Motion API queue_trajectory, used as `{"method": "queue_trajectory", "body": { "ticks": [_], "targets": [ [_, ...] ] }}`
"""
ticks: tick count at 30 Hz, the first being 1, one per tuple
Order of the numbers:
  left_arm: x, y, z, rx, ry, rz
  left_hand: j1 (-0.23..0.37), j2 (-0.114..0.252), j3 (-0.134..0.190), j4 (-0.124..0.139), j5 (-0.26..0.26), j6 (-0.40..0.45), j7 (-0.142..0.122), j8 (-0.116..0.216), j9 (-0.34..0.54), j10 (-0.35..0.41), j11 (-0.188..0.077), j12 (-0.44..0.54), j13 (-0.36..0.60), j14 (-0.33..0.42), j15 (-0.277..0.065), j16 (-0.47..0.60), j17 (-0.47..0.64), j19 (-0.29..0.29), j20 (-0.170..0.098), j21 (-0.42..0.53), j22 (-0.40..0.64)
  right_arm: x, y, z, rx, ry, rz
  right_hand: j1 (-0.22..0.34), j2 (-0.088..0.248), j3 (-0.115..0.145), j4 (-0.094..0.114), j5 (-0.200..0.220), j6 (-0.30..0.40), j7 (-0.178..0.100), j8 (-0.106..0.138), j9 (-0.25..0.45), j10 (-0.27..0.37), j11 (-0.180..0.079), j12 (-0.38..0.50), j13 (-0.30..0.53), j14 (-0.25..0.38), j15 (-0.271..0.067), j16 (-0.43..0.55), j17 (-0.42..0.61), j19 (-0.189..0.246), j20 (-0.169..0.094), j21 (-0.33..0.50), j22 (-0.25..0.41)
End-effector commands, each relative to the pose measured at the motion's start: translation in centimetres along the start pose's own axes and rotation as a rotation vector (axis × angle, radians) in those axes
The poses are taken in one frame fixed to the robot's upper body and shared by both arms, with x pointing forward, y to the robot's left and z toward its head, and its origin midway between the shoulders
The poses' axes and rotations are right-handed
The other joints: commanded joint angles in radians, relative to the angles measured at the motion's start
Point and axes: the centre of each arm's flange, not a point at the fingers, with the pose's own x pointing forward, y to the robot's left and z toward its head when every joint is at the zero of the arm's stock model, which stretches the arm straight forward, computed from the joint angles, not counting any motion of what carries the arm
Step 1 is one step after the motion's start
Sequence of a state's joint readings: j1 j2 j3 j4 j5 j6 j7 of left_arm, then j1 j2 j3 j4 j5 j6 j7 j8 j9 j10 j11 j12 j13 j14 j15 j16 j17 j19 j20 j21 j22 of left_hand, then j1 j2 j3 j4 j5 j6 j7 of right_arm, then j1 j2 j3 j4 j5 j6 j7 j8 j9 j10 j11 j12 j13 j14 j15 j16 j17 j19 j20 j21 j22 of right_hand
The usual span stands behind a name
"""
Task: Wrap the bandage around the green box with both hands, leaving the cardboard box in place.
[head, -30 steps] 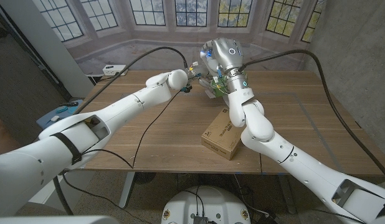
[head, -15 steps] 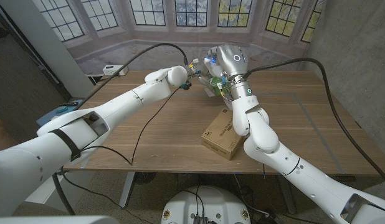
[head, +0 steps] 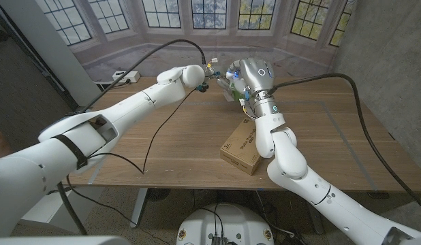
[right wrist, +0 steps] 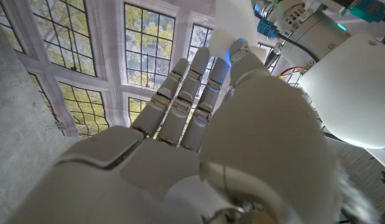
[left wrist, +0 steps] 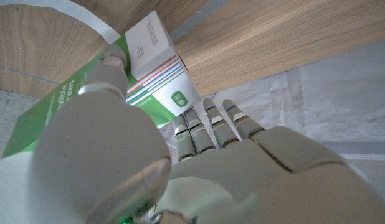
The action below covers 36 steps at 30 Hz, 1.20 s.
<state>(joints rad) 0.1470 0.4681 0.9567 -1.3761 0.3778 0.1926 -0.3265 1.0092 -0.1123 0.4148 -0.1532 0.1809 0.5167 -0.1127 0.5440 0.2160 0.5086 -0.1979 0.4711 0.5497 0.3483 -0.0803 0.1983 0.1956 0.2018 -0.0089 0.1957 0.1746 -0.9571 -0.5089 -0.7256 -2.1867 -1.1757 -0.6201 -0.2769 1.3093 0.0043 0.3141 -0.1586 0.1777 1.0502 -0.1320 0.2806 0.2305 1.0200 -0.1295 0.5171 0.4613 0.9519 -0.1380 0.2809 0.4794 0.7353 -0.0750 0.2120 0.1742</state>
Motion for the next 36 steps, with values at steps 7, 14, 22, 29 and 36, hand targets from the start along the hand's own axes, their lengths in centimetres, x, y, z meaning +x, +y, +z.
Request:
{"method": "queue_trajectory", "body": {
  "ticks": [7, 14, 22, 29, 36],
  "targets": [
    [0.7, 2.2, 0.9, 0.045, -0.02, -0.011, -0.027, 0.103, 0.002, 0.007, 0.004, 0.117, 0.019, 0.019, 0.003, 0.007, 0.0, 0.001, 0.003, 0.002, 0.012, -0.001, 0.001, -0.001, 0.004, 0.005, 0.005, -2.0, 0.7, -0.1, 0.019, 0.041, 0.067, 0.003, 0.011, -0.006, 0.0, 0.003, 0.004, 0.007, -0.001, 0.002, 0.048, -0.042, 0.005, 0.003, 0.009, -0.102, -0.003, 0.004, 0.012, -0.076, 0.003, 0.006],
    [0.9, 3.0, 1.7, 0.061, -0.032, -0.014, -0.028, 0.104, 0.003, 0.007, 0.005, 0.116, 0.018, 0.018, 0.003, 0.008, 0.0, 0.0, 0.004, 0.002, 0.011, -0.001, 0.001, -0.001, 0.004, 0.005, 0.005, -2.5, 1.2, -0.2, 0.029, 0.054, 0.098, 0.003, 0.012, -0.008, 0.0, 0.003, 0.005, 0.006, -0.003, 0.002, 0.049, -0.041, 0.005, 0.004, 0.009, -0.102, -0.006, 0.005, 0.013, -0.076, 0.003, 0.006],
    [0.9, 3.8, 2.3, 0.087, -0.037, -0.015, -0.03, 0.105, 0.004, 0.007, 0.005, 0.113, 0.02, 0.017, 0.003, 0.008, 0.004, -0.001, 0.005, 0.001, 0.012, -0.002, 0.001, -0.001, 0.004, 0.005, 0.005, -3.1, 2.0, -0.2, 0.046, 0.067, 0.137, 0.005, 0.013, -0.009, -0.001, 0.003, 0.004, 0.006, -0.005, 0.002, 0.048, -0.04, 0.004, 0.005, 0.009, -0.102, -0.007, 0.007, 0.013, -0.075, 0.003, 0.006],
    [0.6, 4.8, 2.5, 0.086, -0.032, -0.005, -0.033, 0.106, 0.004, 0.008, 0.005, 0.114, 0.022, 0.017, 0.003, 0.008, 0.004, -0.002, 0.006, 0.001, 0.014, -0.002, 0.002, -0.002, 0.004, 0.005, 0.005, -3.6, 3.0, -0.4, 0.062, 0.08, 0.17, 0.006, 0.014, -0.011, -0.001, 0.003, 0.006, 0.007, -0.006, 0.003, 0.047, -0.04, 0.003, 0.007, 0.011, -0.102, -0.008, 0.009, 0.012, -0.075, 0.003, 0.006],
    [0.3, 5.3, 2.6, 0.093, -0.033, 0.006, -0.034, 0.106, 0.005, 0.008, 0.005, 0.114, 0.023, 0.017, 0.003, 0.007, 0.003, -0.003, 0.007, 0.001, 0.013, -0.002, 0.001, -0.002, 0.003, 0.005, 0.005, -3.5, 3.5, -0.3, 0.066, 0.091, 0.183, 0.007, 0.014, -0.012, -0.001, 0.003, 0.005, 0.008, -0.007, 0.003, 0.048, -0.038, 0.004, 0.008, 0.011, -0.102, -0.009, 0.01, 0.013, -0.074, 0.003, 0.006]
  ]
}}
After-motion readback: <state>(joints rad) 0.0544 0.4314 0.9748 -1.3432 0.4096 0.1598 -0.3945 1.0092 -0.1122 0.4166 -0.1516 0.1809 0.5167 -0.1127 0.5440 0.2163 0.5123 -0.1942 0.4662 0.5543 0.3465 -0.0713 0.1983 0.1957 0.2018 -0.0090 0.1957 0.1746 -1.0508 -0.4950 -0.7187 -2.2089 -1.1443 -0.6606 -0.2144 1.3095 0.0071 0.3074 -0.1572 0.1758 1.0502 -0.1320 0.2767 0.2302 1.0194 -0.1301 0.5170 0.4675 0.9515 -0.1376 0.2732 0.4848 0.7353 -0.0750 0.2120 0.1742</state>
